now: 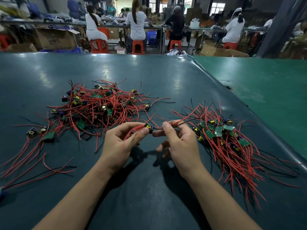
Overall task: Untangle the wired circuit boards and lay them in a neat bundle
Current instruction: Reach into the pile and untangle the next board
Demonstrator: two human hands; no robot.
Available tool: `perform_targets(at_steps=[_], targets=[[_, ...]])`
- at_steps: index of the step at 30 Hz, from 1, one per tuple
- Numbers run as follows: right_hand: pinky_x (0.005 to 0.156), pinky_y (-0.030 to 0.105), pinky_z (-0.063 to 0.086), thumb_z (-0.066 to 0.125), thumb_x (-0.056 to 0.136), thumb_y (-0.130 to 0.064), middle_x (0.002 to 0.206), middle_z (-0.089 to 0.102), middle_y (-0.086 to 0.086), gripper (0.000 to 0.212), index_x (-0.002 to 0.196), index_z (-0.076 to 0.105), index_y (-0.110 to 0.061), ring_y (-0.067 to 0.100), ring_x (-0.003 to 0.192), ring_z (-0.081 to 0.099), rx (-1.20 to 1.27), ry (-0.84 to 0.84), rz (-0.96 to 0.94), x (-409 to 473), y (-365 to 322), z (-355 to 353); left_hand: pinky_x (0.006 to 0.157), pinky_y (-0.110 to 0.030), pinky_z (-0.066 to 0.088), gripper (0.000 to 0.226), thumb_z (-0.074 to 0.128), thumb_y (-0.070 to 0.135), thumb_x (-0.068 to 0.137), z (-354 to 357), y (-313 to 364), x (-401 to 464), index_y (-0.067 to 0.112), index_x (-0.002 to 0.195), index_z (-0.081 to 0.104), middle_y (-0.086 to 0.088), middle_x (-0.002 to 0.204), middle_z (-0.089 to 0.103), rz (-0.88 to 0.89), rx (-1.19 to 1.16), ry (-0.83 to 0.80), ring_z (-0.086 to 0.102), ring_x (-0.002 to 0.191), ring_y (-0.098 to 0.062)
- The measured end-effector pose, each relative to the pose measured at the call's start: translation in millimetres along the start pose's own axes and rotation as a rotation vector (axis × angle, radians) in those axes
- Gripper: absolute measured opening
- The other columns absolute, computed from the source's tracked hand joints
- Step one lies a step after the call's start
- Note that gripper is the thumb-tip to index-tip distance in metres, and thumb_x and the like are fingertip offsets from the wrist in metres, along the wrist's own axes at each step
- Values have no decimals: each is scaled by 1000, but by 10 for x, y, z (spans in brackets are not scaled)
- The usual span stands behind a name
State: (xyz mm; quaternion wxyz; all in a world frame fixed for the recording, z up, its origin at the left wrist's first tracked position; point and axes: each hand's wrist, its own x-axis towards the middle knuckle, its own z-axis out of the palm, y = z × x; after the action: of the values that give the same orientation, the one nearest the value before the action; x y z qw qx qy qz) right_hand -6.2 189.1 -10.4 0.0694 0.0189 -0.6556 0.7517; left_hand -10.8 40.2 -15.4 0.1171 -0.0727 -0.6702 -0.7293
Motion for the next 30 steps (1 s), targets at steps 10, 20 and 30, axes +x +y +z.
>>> perform_targets(at_steps=[10,20,30], targets=[[37,24,44,61,95,-11,80,70,4,5,92,59,-14,16,55,63,39,-18,-46,-17,12,6,51,-16,44,22,70,30,79,-30,-17,7,11,90,72,-2,77,74,-8,76,4,55,53,-8],[39,21,43,70,87,-8,65,68,6,12,76,74,-11,12,49,57,74,-62,22,-13,0,-12,48,-18,41,24,72,30,82,-44,-13,11,8,84,63,-14,77,73,-93,19,-158,54,50,-12],[37,15,33,78,58,-37,52,55,-3,31,83,80,-18,5,40,43,167,-184,269,7,-2,-33,54,-25,37,28,69,41,73,-89,-31,20,13,72,67,-11,63,67,-137,15,-331,48,55,-16]])
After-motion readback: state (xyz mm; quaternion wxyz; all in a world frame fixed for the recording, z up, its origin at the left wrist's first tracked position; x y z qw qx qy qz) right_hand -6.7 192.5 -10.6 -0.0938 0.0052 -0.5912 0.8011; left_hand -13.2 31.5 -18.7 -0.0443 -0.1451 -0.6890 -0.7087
